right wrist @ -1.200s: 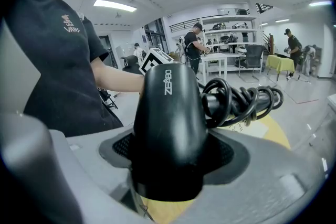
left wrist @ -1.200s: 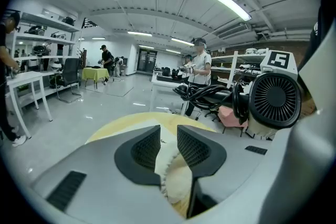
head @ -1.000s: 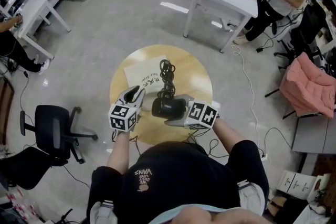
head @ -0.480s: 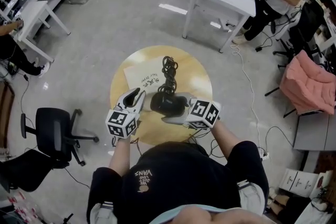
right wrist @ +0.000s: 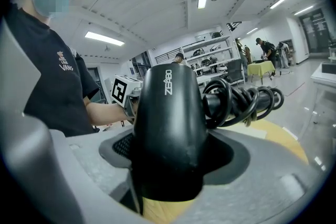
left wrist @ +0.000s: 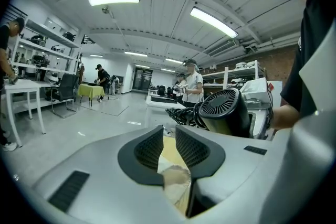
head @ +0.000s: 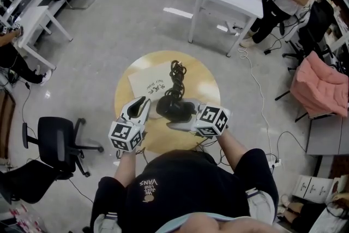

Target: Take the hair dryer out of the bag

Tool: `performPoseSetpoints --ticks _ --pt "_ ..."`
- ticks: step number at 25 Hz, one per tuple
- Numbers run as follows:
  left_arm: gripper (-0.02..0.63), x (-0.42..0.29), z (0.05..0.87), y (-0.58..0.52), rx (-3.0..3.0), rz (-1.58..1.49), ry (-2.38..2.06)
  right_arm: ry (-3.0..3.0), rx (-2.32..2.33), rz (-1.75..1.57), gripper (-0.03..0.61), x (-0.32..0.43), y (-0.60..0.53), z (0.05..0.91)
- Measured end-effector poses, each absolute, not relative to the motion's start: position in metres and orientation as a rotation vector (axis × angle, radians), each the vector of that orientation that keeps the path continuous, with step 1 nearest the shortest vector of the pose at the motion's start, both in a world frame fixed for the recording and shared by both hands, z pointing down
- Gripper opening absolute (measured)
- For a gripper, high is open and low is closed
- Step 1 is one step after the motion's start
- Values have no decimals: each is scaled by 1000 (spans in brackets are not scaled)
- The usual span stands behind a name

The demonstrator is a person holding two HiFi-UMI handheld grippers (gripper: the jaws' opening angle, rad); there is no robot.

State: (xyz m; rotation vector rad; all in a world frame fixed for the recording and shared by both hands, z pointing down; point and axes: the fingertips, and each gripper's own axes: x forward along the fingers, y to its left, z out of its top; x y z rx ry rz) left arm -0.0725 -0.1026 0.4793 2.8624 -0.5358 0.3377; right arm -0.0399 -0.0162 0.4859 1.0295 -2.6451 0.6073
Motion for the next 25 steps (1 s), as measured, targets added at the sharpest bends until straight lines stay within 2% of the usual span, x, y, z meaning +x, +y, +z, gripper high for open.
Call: performPoseSetpoints --ticks 9,25 --pt "40 -79 468 -96 2884 293 -545 -2744 1084 629 351 -40 -18 470" --pt "18 -84 447 -81 2916 209 -539 -2906 1172 679 351 -42 -11 441"
